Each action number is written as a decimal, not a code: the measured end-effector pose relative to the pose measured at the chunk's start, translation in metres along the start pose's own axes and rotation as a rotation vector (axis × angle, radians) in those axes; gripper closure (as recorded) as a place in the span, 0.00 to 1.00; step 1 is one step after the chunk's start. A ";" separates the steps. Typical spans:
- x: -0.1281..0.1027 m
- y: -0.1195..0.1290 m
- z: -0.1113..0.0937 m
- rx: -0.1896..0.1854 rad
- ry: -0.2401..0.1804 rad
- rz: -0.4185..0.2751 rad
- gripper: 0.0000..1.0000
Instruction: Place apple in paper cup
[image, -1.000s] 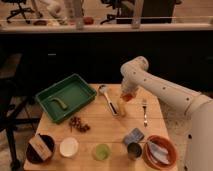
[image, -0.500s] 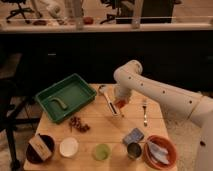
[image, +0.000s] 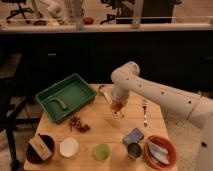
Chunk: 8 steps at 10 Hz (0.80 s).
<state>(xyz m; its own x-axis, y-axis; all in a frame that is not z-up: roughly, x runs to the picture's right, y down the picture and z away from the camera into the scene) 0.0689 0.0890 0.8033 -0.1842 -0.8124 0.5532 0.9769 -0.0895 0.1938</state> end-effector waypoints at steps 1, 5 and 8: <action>0.000 -0.001 0.000 0.001 0.000 -0.002 1.00; 0.000 -0.001 0.000 0.001 0.000 -0.001 1.00; -0.012 -0.021 -0.003 0.022 -0.008 -0.029 1.00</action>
<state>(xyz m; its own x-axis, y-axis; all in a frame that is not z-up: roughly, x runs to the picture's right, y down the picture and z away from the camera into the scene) 0.0513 0.0986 0.7901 -0.2129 -0.8049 0.5539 0.9687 -0.0998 0.2274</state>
